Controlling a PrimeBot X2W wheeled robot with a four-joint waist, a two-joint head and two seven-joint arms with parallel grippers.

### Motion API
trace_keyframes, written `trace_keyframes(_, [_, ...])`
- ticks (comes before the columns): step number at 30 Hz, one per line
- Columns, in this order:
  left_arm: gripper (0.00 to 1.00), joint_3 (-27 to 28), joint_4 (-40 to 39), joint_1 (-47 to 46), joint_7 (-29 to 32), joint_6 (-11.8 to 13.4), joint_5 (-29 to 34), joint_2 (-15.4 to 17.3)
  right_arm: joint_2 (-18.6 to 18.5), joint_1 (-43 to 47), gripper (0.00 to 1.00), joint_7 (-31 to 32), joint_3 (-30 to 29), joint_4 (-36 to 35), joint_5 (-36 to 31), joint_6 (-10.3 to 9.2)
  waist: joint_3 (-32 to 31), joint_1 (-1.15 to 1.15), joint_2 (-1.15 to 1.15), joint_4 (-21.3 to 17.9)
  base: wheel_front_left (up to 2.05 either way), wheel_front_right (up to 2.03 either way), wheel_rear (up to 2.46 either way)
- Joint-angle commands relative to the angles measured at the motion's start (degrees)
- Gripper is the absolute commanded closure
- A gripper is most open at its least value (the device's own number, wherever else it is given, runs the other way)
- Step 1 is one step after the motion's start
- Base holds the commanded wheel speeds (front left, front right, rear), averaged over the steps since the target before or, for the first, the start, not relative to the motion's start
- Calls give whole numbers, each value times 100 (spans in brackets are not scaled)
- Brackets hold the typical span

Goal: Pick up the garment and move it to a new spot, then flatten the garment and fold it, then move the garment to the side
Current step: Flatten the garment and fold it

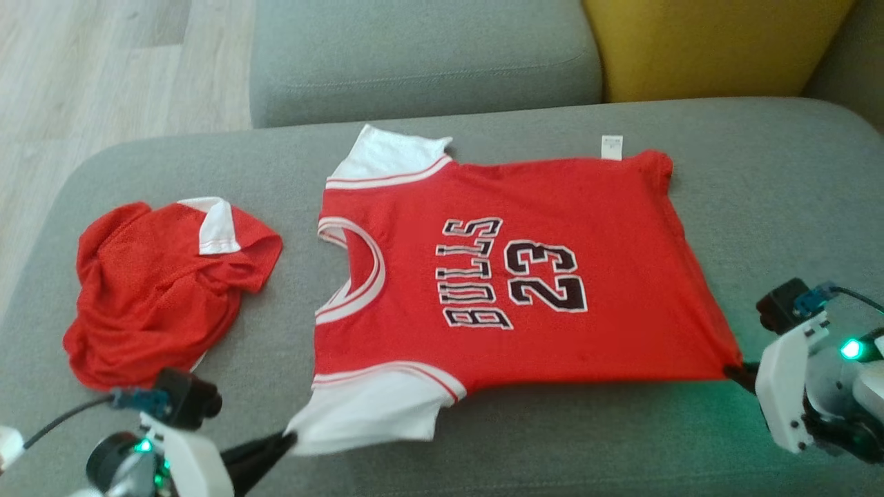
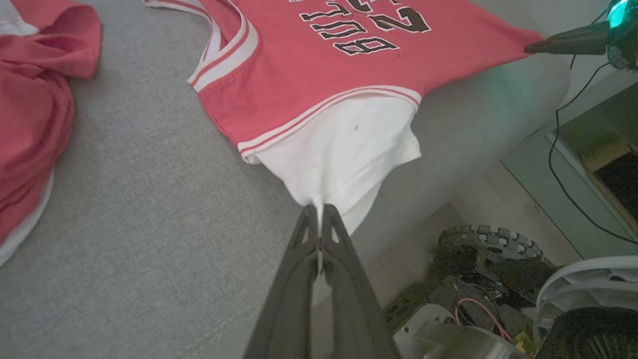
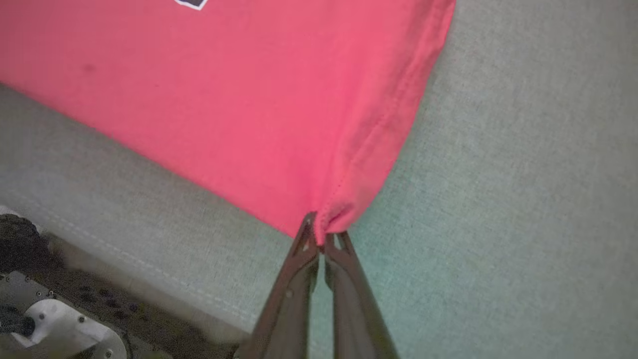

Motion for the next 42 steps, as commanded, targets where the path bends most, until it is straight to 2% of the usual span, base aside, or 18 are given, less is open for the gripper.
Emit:
trace_keyframes(1, [100, 310, -291, -184, 56, -18, -79, 350, -385, 73, 100, 97, 57, -246, 106, -4, -31, 0, 0, -39, 0, 0, 0])
trace_keyframes(9, [100, 336, -966, 203, 385, 24, -399, 762, -955, 178, 100, 877, 295, -959, 568, -4, -59, 0, 0, -129, 0, 0, 0])
trace_keyframes(12, [100, 335, -1183, 221, 449, 36, -308, 916, -1044, 81, 100, 968, 202, -1175, 600, -4, -6, 0, 0, -175, 0, 0, 0])
trace_keyframes(15, [100, 436, -1302, 82, 422, 82, -276, 932, -1021, -64, 100, 999, 102, -1254, 495, -4, 75, 0, 0, -198, 0, 0, 0])
trace_keyframes(23, [100, 638, -1051, -810, 354, 147, 40, 736, -624, -604, 100, 995, -196, -954, 52, -4, 401, 0, 0, -219, 0, 0, 0])
trace_keyframes(35, [100, 94, 370, -2371, 246, -2, 670, 73, 207, -1297, 100, 859, -208, -27, -449, -4, 1071, 0, 0, -298, 0, 0, 0])
trace_keyframes(42, [100, -205, 952, -2913, 53, -31, 746, -110, 564, -1519, 100, 543, -134, 412, -552, -4, 1329, 0, 0, -355, 0, 0, 0])
